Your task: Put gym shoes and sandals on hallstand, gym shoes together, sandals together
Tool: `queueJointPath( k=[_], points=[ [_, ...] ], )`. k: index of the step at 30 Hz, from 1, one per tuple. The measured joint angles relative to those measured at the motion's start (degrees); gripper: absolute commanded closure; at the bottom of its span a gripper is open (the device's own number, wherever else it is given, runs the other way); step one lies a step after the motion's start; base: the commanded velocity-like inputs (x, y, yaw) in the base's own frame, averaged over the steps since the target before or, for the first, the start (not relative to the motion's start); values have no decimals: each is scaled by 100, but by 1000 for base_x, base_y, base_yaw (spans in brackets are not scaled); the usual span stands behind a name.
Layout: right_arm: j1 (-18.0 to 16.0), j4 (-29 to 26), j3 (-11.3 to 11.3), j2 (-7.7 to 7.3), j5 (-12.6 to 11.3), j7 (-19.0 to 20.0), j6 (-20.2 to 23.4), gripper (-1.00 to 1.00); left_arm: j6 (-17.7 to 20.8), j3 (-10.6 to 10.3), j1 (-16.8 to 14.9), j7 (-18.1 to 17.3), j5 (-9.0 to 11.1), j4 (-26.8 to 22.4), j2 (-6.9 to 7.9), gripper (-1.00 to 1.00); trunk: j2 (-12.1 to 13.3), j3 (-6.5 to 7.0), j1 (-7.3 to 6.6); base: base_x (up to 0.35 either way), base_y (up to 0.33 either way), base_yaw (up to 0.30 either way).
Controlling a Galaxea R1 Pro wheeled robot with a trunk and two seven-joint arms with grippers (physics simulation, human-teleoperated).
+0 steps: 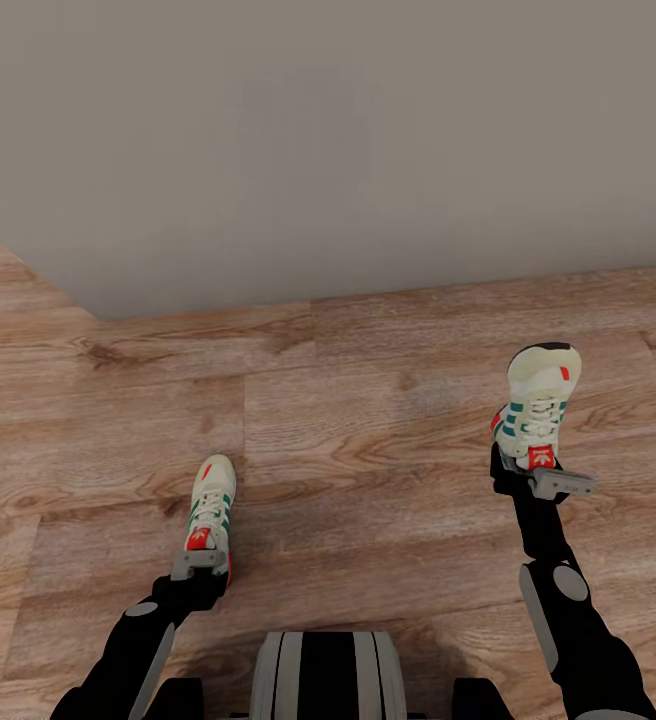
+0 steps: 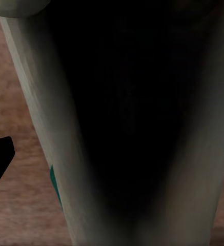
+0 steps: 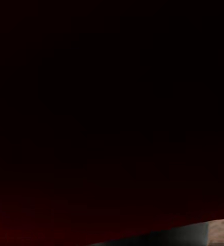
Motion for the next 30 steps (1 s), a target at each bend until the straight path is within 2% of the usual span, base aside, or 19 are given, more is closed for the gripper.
queueJointPath(
  k=[30],
  points=[
    [0,0,2,0,0,0,-4,100,0,-23,-8,33,-23,-4,0,-100,0,0,0,0,0,0]
  ],
)
